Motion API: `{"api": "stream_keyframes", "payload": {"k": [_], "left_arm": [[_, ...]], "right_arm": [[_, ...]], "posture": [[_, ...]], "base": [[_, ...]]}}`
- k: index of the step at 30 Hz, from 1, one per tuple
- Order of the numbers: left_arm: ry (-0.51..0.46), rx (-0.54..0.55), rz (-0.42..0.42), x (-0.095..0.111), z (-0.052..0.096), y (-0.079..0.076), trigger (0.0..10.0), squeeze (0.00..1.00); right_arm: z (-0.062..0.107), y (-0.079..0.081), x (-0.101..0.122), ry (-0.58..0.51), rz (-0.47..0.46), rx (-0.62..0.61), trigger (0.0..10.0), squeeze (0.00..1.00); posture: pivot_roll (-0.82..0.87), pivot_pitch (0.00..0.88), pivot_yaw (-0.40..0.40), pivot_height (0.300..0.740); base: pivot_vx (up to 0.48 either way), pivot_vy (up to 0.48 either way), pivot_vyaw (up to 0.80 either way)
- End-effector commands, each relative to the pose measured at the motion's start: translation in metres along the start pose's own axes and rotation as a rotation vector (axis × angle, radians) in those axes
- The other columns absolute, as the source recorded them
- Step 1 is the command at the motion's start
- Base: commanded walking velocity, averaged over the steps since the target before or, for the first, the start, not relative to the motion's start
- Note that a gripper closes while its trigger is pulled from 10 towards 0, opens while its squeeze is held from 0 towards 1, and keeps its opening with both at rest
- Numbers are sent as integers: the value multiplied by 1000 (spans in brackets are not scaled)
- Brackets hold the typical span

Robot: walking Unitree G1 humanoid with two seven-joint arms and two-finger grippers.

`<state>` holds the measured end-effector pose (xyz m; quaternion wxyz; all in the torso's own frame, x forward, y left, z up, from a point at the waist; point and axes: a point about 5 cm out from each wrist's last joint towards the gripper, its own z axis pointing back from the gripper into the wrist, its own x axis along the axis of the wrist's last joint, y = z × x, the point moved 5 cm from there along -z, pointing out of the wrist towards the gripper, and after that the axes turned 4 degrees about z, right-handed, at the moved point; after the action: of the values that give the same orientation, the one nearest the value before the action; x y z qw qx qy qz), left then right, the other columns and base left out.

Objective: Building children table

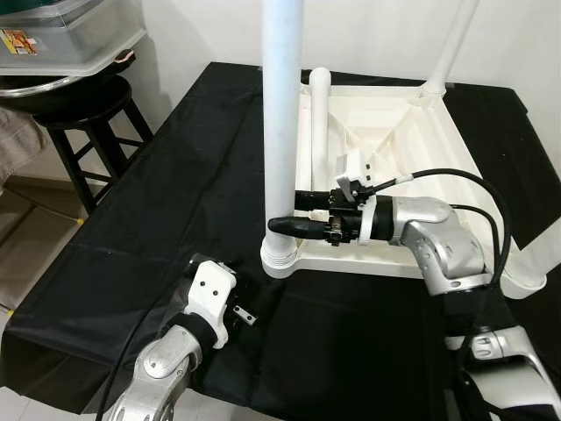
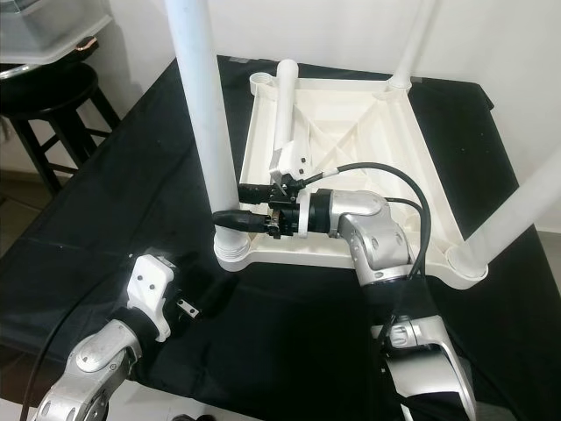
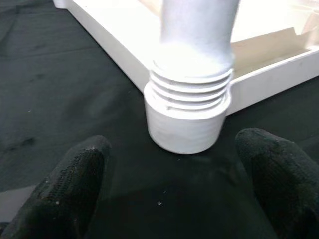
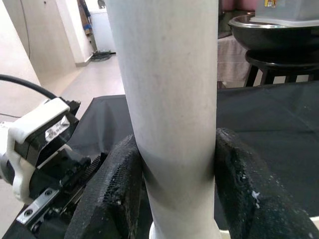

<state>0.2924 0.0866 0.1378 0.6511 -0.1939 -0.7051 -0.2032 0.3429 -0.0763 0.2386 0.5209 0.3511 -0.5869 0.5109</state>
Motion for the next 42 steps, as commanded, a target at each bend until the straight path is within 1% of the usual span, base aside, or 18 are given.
{"api": "stream_keyframes", "payload": {"k": [1,3,7,8,11,12,13,14,17,23,24,25,32,34,35,36,39,42], "left_arm": [[10,-8,-7,-2,3,-2,10000,0],[9,-9,-5,-1,4,-3,10000,0],[8,-8,-5,-1,4,-2,10000,0],[7,-4,-8,0,5,-2,10000,0],[7,-4,-8,0,5,-2,10000,0],[6,-2,-11,1,7,0,10000,0],[6,-2,-11,1,7,0,10000,0],[8,-8,-15,1,8,1,10000,0],[14,-39,-3,0,8,0,10000,0],[17,-97,11,-1,12,-5,10000,0],[17,-117,4,-1,13,-7,10000,0],[16,-143,-11,0,14,-9,10000,0],[5,-170,-57,3,16,-10,10000,0],[-5,-165,-81,3,17,-10,10000,0],[-5,-165,-81,3,17,-10,10000,0],[-11,-157,-84,4,17,-10,10000,0],[-16,-153,-84,4,17,-11,10000,0],[-31,-124,-56,6,17,-10,10000,0]], "right_arm": [[7,4,-9,17,-29,-5,0,0],[15,-5,-12,30,-39,-118,0,0],[17,-11,-18,47,-55,-214,0,0],[18,-18,-28,66,-94,-370,0,0],[18,-18,-28,66,-94,-370,0,0],[34,-28,-53,166,-139,-730,0,0],[34,-28,-53,166,-139,-730,0,0],[42,-11,-75,242,-192,-898,0,0],[45,6,-88,303,-206,-998,0,0],[39,-5,-83,289,-176,-946,0,0],[39,-9,-81,286,-171,-942,8667,0],[37,-13,-76,263,-172,-916,10000,0],[19,-15,-46,156,-135,-715,10000,0],[19,-15,-25,124,-15,-508,10000,0],[19,-15,-25,124,-15,-508,10000,0],[23,-18,-18,110,17,-434,10000,1000],[27,-21,-14,104,36,-384,10000,1000],[29,-23,-2,69,71,-237,10000,1000]], "posture": [[45,206,11,740],[40,215,3,740],[40,215,3,740],[49,219,1,740],[49,219,1,740],[56,227,11,740],[56,227,11,740],[45,223,36,740],[58,215,35,740],[61,204,33,740],[62,191,34,740],[60,185,36,740],[64,169,37,740],[70,159,33,740],[70,159,33,740],[74,154,29,740],[77,155,27,740],[82,156,29,740]], "base": [[0,0,0],[0,0,0],[0,0,0],[0,0,0],[0,0,0],[0,0,0],[0,0,0],[0,0,0],[0,0,0],[0,0,0],[0,0,0],[0,0,0],[0,0,0],[0,0,0],[0,0,0],[0,0,0],[0,0,0],[0,0,0]]}}
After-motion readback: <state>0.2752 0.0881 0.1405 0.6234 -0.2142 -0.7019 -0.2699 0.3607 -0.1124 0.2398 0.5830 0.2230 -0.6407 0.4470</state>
